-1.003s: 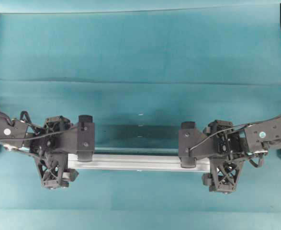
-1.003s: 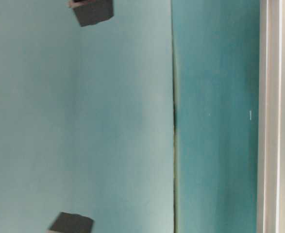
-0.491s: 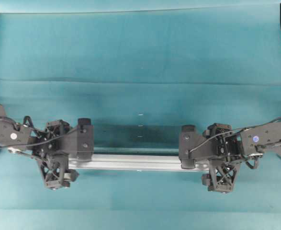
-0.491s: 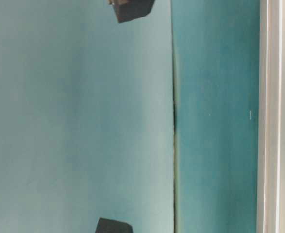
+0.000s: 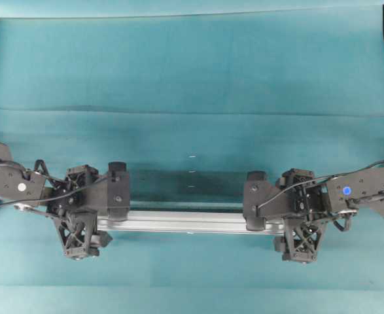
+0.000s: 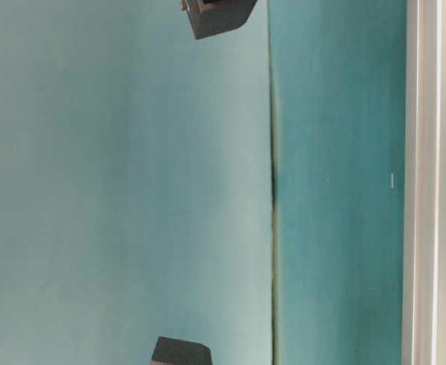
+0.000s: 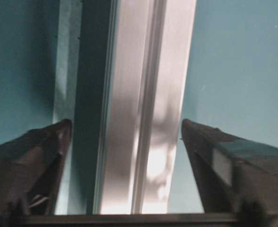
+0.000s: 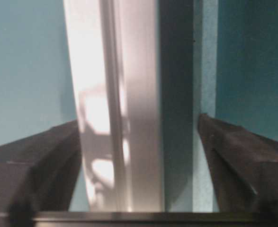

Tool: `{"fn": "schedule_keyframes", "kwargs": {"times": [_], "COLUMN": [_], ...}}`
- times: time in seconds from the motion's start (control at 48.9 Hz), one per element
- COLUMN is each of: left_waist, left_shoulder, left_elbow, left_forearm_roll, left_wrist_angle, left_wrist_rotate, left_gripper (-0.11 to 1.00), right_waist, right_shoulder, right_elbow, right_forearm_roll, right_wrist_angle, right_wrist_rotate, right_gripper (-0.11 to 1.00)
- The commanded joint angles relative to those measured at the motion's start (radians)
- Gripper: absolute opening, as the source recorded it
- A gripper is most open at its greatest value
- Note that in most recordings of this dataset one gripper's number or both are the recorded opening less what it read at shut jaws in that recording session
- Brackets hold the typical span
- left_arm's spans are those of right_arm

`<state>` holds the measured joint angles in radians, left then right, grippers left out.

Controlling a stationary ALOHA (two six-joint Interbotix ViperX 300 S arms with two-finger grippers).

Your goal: Lift the metal rail with both hands and move it towards you.

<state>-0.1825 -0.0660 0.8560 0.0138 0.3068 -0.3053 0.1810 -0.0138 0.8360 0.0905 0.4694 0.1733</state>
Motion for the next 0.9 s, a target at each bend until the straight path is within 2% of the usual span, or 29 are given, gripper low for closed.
{"fn": "schedule_keyframes", "kwargs": {"times": [0.0,0.102,0.164,0.205,0.368,0.88], "left_waist": [-0.002,-0.002,-0.002,-0.002,-0.002,-0.002], "left_shoulder": [-0.005,-0.005,-0.003,-0.002,-0.002,-0.015], "left_elbow": [-0.006,-0.012,-0.017,-0.017,-0.017,-0.026], "left_forearm_roll": [0.002,0.002,0.002,0.003,0.002,0.003], "left_wrist_angle": [-0.006,-0.008,-0.008,-0.008,-0.008,0.003], "left_wrist_rotate": [-0.003,-0.003,0.003,0.005,0.003,-0.003], "left_gripper": [0.75,0.42,0.31,0.31,0.31,0.31], "right_waist": [-0.002,-0.003,-0.003,-0.003,-0.003,-0.005], "right_shoulder": [0.012,0.017,0.017,0.018,0.018,-0.011], "right_elbow": [-0.008,-0.015,-0.018,-0.02,-0.02,-0.031], "right_forearm_roll": [-0.002,0.002,0.005,0.005,0.02,0.023], "right_wrist_angle": [0.003,0.018,0.021,0.023,0.023,0.041], "right_wrist_rotate": [0.003,0.002,0.0,0.002,0.002,0.0], "right_gripper": [0.83,0.57,0.43,0.37,0.37,0.37]}}
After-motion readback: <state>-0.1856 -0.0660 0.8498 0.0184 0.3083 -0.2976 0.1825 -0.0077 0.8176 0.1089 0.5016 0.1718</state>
